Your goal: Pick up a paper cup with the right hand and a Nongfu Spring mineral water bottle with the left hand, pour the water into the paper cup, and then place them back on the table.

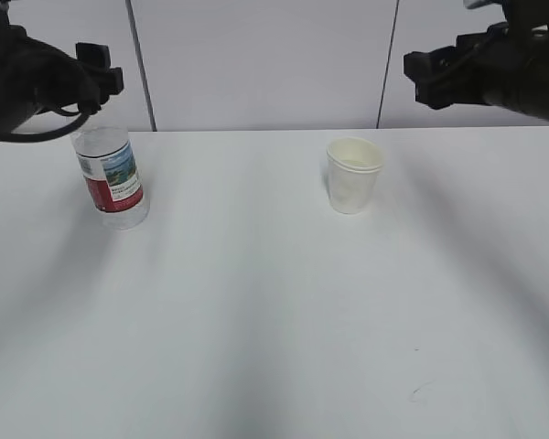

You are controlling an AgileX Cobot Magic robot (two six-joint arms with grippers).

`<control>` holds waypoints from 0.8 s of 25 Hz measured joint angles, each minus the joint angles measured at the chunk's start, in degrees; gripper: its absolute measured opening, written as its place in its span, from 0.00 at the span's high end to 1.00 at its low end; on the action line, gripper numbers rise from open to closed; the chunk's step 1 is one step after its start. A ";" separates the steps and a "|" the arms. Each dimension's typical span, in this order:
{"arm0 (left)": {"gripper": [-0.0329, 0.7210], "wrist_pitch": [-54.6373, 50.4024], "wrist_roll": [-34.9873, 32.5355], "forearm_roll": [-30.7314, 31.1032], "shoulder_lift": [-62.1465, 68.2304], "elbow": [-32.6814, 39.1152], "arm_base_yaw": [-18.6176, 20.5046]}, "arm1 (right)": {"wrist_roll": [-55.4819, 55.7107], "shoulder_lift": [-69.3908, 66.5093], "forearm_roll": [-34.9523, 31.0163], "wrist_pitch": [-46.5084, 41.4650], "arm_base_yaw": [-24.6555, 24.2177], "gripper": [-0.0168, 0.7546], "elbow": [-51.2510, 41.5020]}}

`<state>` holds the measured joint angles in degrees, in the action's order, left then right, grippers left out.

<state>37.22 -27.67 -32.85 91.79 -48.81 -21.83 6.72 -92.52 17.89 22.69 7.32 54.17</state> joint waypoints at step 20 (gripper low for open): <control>0.22 -48.85 -1.80 2.10 0.37 -32.12 14.78 | -0.03 0.01 -0.48 -38.37 0.00 0.28 24.65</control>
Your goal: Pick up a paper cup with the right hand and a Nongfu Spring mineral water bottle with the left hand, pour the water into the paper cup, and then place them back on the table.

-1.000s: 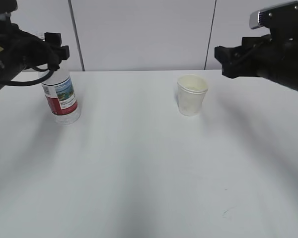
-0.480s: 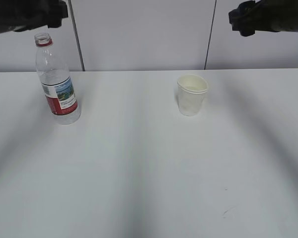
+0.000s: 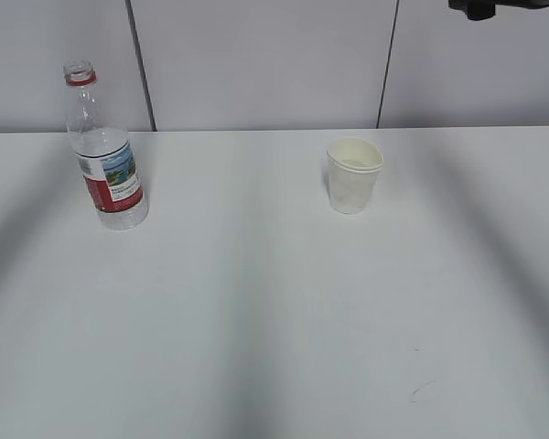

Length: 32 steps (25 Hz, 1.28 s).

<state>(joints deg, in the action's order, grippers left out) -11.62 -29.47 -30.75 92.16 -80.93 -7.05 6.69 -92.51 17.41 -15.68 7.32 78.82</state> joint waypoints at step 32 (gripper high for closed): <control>0.26 -59.58 24.32 28.92 5.97 -15.58 7.15 | 0.09 0.00 -16.59 -55.47 0.00 0.29 14.83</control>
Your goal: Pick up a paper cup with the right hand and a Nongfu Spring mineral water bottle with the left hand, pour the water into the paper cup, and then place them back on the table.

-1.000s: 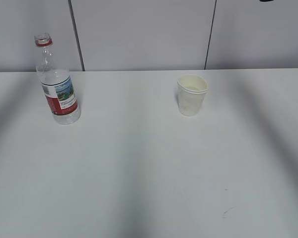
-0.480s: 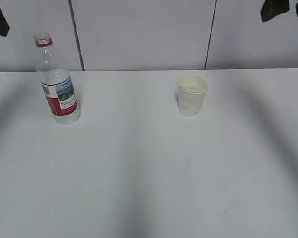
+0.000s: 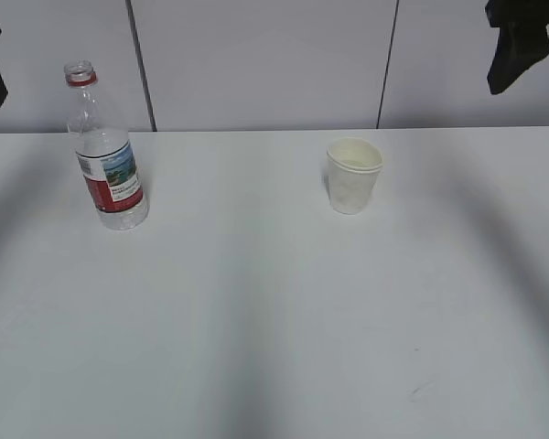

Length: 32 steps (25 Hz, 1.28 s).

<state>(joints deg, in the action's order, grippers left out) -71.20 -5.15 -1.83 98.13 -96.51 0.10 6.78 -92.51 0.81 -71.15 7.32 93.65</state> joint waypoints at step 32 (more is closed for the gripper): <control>0.33 -0.30 5.15 -0.14 -50.37 45.82 0.00 | -1.79 37.13 -7.36 -0.14 0.00 0.29 -35.15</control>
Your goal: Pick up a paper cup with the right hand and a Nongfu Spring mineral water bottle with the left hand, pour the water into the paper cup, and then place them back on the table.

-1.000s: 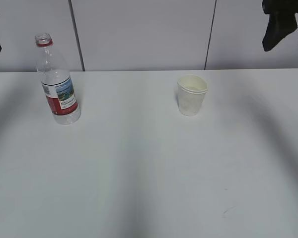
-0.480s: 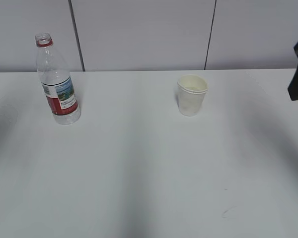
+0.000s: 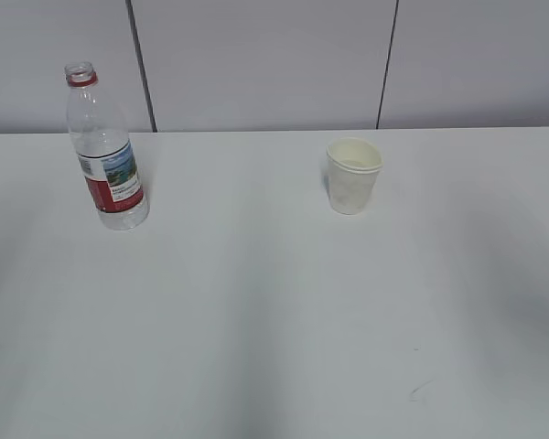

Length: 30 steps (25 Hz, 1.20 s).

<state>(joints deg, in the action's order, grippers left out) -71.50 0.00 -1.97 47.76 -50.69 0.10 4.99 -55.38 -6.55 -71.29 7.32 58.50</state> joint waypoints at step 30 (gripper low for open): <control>0.37 -0.08 -8.81 -4.71 -48.92 18.89 -0.05 | -6.81 56.31 3.77 2.80 0.00 0.29 -27.97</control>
<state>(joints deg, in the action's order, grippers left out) -71.58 -8.81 -6.68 -1.15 -31.80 0.05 -1.82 0.93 -2.78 -68.49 7.32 30.53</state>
